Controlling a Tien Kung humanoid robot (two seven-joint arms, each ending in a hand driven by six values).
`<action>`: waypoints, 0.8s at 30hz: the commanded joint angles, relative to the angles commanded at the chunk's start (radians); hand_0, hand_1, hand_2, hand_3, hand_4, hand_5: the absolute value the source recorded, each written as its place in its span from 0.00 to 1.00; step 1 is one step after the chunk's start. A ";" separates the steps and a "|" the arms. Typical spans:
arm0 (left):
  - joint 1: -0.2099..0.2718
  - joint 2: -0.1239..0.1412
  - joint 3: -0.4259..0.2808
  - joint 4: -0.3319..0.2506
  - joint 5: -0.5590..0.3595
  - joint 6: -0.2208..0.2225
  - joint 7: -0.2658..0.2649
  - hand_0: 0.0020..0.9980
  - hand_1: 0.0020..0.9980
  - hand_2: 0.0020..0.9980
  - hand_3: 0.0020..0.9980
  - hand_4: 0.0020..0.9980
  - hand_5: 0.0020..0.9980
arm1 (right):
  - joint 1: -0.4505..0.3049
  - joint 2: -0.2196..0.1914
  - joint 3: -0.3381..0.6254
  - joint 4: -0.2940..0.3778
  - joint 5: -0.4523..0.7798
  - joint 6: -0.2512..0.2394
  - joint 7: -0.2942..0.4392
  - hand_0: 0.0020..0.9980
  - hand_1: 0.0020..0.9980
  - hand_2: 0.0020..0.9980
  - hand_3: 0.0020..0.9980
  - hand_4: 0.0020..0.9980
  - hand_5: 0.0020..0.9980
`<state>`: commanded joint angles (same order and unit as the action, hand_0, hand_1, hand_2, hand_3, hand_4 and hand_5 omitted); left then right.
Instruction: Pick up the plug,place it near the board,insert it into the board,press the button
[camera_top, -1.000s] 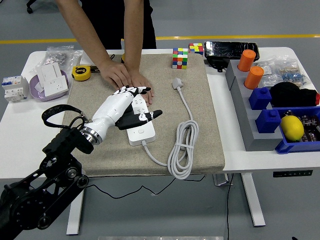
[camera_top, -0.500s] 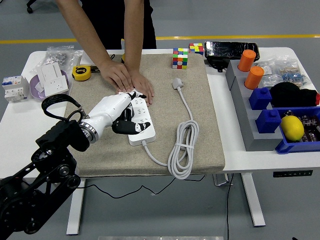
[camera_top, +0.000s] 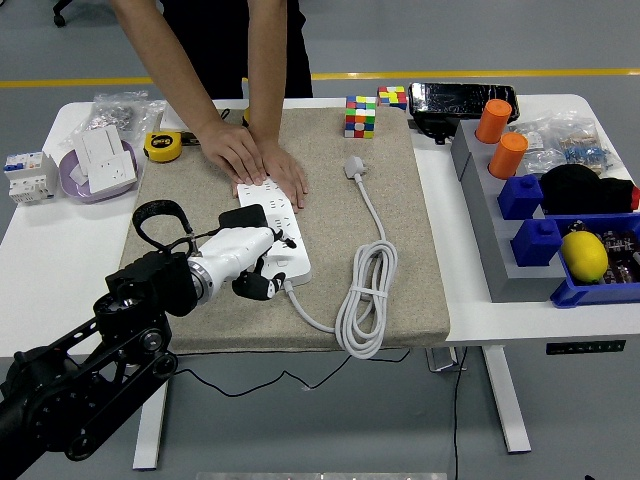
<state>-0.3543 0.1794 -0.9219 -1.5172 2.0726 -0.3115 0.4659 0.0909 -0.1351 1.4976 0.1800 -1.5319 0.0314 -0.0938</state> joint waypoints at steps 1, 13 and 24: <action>0.000 0.000 0.000 0.006 0.004 -0.001 0.001 0.15 0.06 0.15 0.80 0.49 0.11 | 0.000 0.000 0.001 0.000 0.000 0.000 0.000 0.86 0.76 0.75 0.79 1.00 0.90; -0.003 0.005 0.006 0.036 0.005 -0.017 0.007 0.15 0.06 0.15 0.78 0.47 0.10 | 0.004 0.001 0.004 0.000 0.003 -0.002 0.001 0.86 0.77 0.75 0.79 1.00 0.89; -0.001 0.003 0.013 0.041 0.009 -0.010 0.002 0.16 0.06 0.15 0.77 0.47 0.11 | 0.004 0.002 0.007 0.000 0.001 -0.002 0.001 0.86 0.77 0.75 0.79 1.00 0.89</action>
<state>-0.3555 0.1822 -0.9091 -1.4759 2.0814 -0.3218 0.4675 0.0947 -0.1330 1.5048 0.1800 -1.5308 0.0296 -0.0926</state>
